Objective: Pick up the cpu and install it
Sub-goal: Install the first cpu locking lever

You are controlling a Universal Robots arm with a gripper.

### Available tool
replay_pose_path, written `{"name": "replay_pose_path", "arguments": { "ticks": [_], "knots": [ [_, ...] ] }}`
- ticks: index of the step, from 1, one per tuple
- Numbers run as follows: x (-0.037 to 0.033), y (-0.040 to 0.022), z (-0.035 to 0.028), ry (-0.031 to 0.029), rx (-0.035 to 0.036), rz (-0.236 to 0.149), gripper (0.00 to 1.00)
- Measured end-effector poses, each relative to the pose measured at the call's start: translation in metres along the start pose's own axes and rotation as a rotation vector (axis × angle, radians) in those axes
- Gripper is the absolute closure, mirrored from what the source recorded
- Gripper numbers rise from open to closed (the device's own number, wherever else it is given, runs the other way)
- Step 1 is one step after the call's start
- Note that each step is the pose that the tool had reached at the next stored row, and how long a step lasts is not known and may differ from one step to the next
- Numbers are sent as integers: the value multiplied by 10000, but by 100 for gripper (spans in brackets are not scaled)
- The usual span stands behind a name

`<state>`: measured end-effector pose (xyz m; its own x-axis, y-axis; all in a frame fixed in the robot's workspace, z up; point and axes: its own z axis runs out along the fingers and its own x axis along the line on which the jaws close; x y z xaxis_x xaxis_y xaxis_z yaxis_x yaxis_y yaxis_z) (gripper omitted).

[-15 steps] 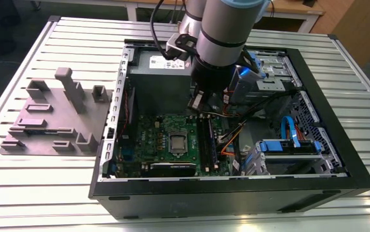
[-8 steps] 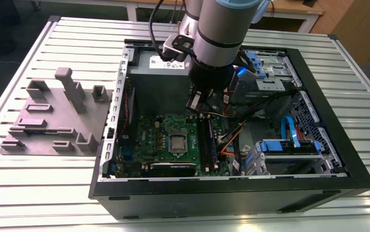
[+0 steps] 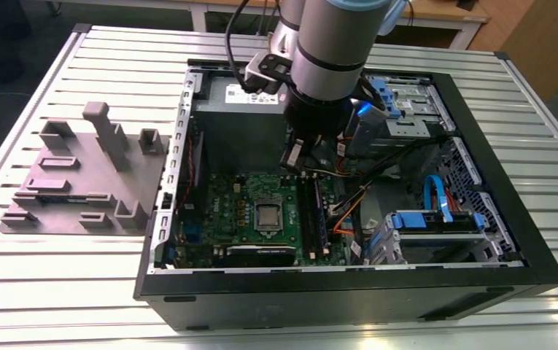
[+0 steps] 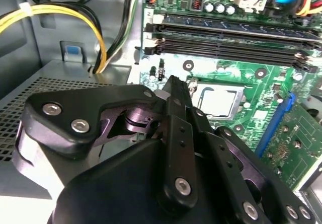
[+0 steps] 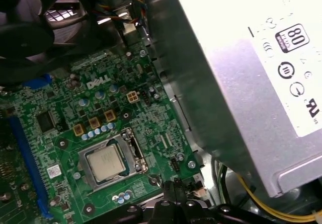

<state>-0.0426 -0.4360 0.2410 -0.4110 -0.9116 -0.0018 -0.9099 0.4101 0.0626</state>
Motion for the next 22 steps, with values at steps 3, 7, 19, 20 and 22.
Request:
{"name": "replay_pose_path", "arguments": {
  "ticks": [3, 7, 19, 20, 22],
  "knots": [
    [18, 1, -1, 71, 31, 4, 90],
    [46, -3, -1, 94, 42, 5, 90],
    [127, -19, -2, 101, 45, -32, 90],
    [127, -19, -2, 101, 45, -32, 90],
    [127, -19, -2, 102, 44, -32, 90]
  ]
}}
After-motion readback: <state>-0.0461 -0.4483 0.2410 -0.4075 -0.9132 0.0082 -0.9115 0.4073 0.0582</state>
